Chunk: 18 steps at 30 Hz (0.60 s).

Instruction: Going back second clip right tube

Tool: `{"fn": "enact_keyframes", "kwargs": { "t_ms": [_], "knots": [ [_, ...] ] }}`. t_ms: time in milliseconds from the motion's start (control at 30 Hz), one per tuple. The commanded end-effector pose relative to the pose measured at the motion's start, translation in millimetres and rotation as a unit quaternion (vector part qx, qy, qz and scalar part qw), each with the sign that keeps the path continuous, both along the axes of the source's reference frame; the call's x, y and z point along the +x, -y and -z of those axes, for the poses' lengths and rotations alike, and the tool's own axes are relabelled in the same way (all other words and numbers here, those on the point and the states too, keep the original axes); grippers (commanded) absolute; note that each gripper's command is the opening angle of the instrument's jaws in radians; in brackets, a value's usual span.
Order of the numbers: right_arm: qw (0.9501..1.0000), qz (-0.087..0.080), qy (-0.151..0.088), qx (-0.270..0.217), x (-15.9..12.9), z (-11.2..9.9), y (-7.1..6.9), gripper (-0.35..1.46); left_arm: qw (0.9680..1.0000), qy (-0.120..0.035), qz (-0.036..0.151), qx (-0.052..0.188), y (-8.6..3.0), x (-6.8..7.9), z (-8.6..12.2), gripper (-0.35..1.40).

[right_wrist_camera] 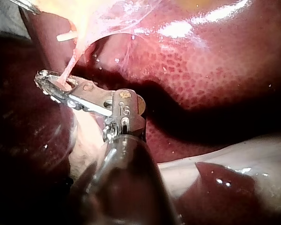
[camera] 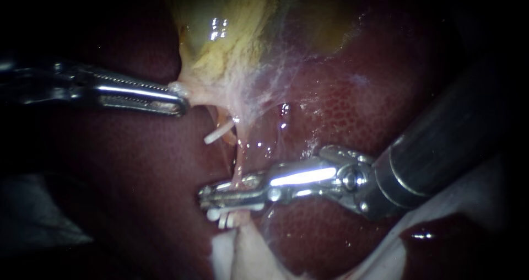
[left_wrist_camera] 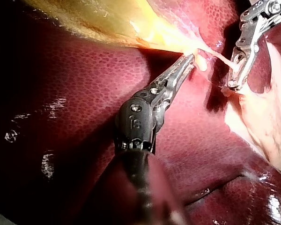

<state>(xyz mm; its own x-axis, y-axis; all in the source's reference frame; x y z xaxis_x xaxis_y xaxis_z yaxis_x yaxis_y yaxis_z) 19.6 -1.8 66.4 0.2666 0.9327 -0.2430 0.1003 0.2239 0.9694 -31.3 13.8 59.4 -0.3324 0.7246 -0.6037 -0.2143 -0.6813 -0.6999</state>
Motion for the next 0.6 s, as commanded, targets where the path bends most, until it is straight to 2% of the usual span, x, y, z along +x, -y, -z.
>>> {"fn": "enact_keyframes", "kwargs": {
  "t_ms": [33,100,200,367,500,600],
  "knots": [
    [1.0,0.0,0.0,-0.001,0.1,-0.3,0.1,-0.27,1.0,0.001,0.0,0.0,0.0,0.0,0.0,-0.35],
    [0.9999,0.005,0.005,-0.008,0.3,-0.5,0.1,0.12,1.0,0.001,0.0,0.0,0.0,0.0,0.0,-0.35],
    [0.999,0.008,0.027,-0.034,0.5,-0.9,-0.3,0.38,1.0,0.001,0.0,0.0,0.0,0.0,0.0,-0.35],
    [0.9937,-0.007,0.062,-0.093,0.1,-1.5,-1.1,0.47,1.0,0.0,0.0,0.0,0.1,0.0,-0.1,-0.35],
    [0.9828,-0.026,0.117,-0.14,-0.4,-1.5,-2.0,0.5,1.0,0.001,-0.001,0.0,0.1,0.0,-0.1,-0.35],
    [0.978,-0.033,0.129,-0.161,-1.2,-1.0,-2.6,0.5,1.0,0.001,-0.001,0.0,0.1,0.1,-0.1,-0.35]
  ]
}}
